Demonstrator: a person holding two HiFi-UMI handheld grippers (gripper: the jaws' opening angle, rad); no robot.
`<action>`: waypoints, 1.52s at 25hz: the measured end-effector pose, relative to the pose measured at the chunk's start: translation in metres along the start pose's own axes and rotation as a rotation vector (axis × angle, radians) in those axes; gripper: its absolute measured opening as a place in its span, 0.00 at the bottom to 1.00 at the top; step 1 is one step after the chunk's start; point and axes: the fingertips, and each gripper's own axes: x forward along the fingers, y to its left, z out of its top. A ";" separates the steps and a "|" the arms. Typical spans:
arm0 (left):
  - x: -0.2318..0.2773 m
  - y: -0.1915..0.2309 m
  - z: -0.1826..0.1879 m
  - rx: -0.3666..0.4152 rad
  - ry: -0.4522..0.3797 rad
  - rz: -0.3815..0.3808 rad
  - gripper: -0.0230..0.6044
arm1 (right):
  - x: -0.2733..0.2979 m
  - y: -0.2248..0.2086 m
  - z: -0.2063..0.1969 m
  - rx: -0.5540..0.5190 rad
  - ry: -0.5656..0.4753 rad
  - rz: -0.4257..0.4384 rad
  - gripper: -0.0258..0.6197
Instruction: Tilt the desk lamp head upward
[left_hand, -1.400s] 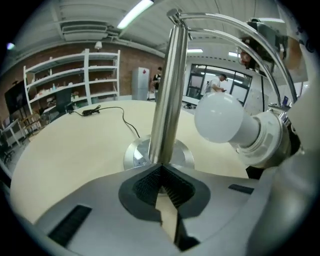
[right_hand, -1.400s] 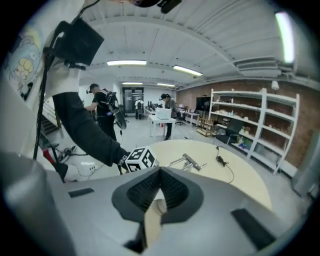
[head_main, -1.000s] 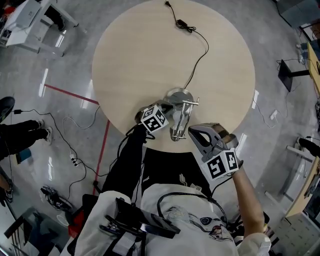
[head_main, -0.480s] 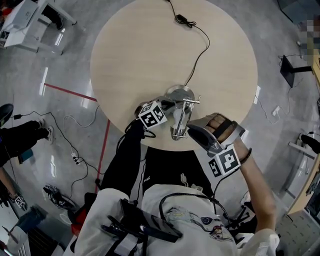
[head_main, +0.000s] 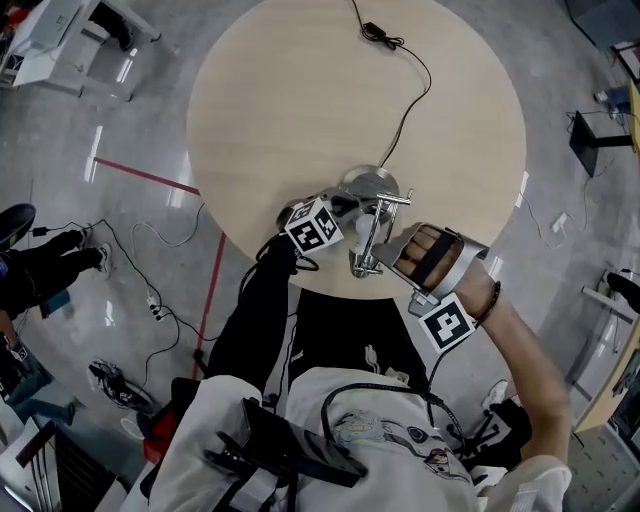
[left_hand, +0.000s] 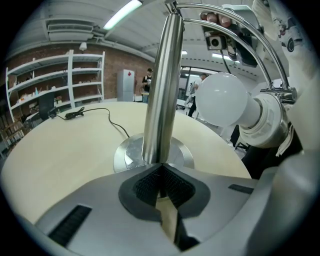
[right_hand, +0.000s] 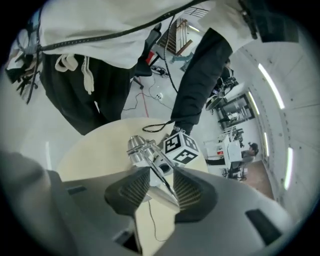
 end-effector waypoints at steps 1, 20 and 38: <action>0.000 0.000 0.000 0.000 0.000 0.000 0.04 | 0.000 0.002 0.000 -0.031 0.000 0.008 0.24; 0.001 0.001 0.000 -0.026 -0.005 0.008 0.04 | 0.009 0.011 0.016 -0.114 -0.152 0.053 0.18; 0.001 0.001 -0.002 -0.061 0.031 0.014 0.04 | -0.051 -0.029 0.023 0.335 -0.546 0.159 0.21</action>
